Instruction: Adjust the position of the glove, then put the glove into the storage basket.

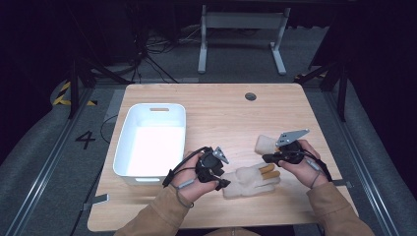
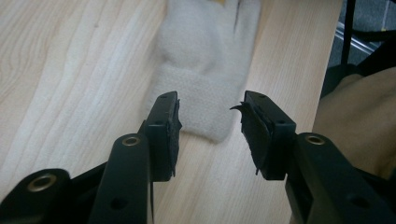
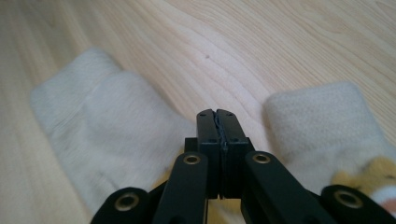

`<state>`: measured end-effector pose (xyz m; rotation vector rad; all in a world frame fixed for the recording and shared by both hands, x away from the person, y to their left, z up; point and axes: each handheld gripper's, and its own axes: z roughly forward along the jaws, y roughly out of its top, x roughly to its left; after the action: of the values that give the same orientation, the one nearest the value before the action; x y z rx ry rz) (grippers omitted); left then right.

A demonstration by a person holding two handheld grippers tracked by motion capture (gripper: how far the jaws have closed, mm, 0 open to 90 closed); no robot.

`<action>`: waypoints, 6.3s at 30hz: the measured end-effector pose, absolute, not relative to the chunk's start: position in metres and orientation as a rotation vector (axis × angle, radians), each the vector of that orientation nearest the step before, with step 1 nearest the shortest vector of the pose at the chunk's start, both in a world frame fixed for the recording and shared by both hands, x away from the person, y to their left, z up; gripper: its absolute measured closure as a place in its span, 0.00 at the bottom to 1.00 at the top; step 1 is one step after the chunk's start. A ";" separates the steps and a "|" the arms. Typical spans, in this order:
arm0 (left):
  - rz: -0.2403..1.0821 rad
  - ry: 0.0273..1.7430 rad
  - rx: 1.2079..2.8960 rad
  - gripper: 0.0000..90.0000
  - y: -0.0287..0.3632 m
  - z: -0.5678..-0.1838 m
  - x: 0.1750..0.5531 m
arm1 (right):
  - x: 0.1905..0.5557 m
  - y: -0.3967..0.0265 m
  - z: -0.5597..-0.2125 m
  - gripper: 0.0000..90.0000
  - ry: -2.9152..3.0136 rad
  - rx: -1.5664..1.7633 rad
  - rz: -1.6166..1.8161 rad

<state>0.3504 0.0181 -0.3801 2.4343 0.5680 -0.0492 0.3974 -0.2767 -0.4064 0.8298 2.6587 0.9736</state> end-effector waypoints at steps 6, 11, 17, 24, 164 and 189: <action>-0.039 0.588 2.425 0.61 0.021 -0.381 0.354 | 0.408 -0.266 -0.418 1.00 2.666 0.848 0.943; -0.041 0.585 2.418 0.60 0.021 -0.380 0.354 | 0.410 -0.266 -0.427 1.00 2.690 0.857 0.887; -0.032 0.587 2.413 0.58 0.021 -0.380 0.355 | 0.410 -0.268 -0.432 1.00 2.703 0.869 0.866; -0.029 0.583 2.411 0.58 0.020 -0.380 0.358 | 0.407 -0.273 -0.436 1.00 2.720 0.891 0.846; -0.026 0.565 2.361 0.54 0.016 -0.360 0.374 | 0.338 -0.304 -0.344 0.79 2.465 0.755 1.162; -0.004 0.613 2.346 0.54 0.032 -0.360 0.368 | 0.339 -0.251 -0.359 0.78 2.651 0.613 1.129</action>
<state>0.3680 0.0316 -0.3596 2.3458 0.6129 -0.0043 0.3388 -0.2510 -0.3592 0.6134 2.6507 1.1293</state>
